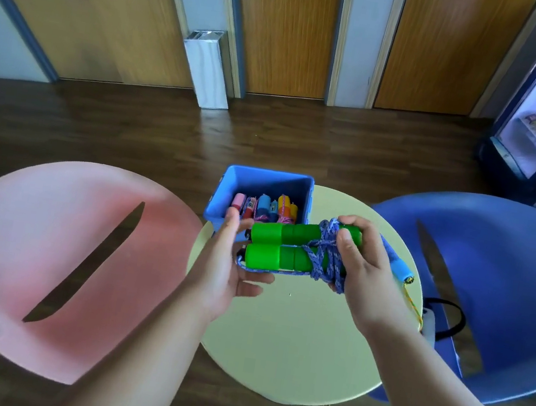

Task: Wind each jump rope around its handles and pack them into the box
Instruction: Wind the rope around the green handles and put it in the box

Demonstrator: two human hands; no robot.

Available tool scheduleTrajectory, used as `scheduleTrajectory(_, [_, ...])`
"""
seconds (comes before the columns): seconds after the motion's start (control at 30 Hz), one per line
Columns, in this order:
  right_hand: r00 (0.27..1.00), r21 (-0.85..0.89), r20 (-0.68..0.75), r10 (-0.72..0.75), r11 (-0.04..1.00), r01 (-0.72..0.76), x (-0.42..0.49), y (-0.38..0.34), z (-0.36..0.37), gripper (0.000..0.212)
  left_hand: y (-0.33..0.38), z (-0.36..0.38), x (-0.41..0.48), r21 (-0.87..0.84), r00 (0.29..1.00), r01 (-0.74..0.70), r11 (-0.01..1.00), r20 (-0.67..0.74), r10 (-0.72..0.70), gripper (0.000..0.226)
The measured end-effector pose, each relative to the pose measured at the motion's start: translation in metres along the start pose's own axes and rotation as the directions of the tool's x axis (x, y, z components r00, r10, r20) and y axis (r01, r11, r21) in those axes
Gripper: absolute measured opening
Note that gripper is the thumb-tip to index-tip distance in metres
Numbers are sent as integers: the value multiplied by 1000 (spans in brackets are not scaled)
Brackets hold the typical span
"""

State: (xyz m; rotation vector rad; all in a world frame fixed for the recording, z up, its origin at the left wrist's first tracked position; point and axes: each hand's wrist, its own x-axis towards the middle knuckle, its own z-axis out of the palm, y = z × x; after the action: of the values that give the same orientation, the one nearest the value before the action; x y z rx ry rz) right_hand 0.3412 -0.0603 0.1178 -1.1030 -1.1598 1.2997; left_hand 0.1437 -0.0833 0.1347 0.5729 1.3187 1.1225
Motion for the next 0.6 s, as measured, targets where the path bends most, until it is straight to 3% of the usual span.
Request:
scheduleTrajectory(0.13, [986, -130, -134, -99, 988, 81, -2, 20, -3, 23, -7, 32, 5, 101, 984, -100, 990, -138, 114, 35])
scheduleTrajectory(0.2, [988, -107, -150, -37, 994, 21, 0, 27, -7, 21, -14, 38, 10, 135, 967, -150, 979, -188, 174, 38])
scheduleTrajectory(0.3, [986, -30, -79, 146, 988, -149, 6, 28, -11, 18, -21, 36, 16, 170, 943, -168, 971, -258, 209, 39])
scheduleTrajectory(0.4, [983, -118, 59, 175, 979, -168, 18, 25, -13, 15, -19, 27, 25, 214, 932, -151, 965, -296, 211, 33])
scheduleTrajectory(0.47, [986, -255, 108, 124, 962, -93, 29, 24, -17, 13, -11, 17, 33, 270, 926, -145, 952, -303, 226, 32])
scheduleTrajectory(0.53, [981, -385, 190, -32, 917, 104, 41, 22, -19, 13, 1, 7, 43, 319, 937, -135, 938, -267, 225, 35])
scheduleTrajectory(0.6, [907, -541, 394, -148, 761, 358, 52, 15, -13, 33, 14, -2, 58, 361, 959, -137, 922, -184, 215, 40])
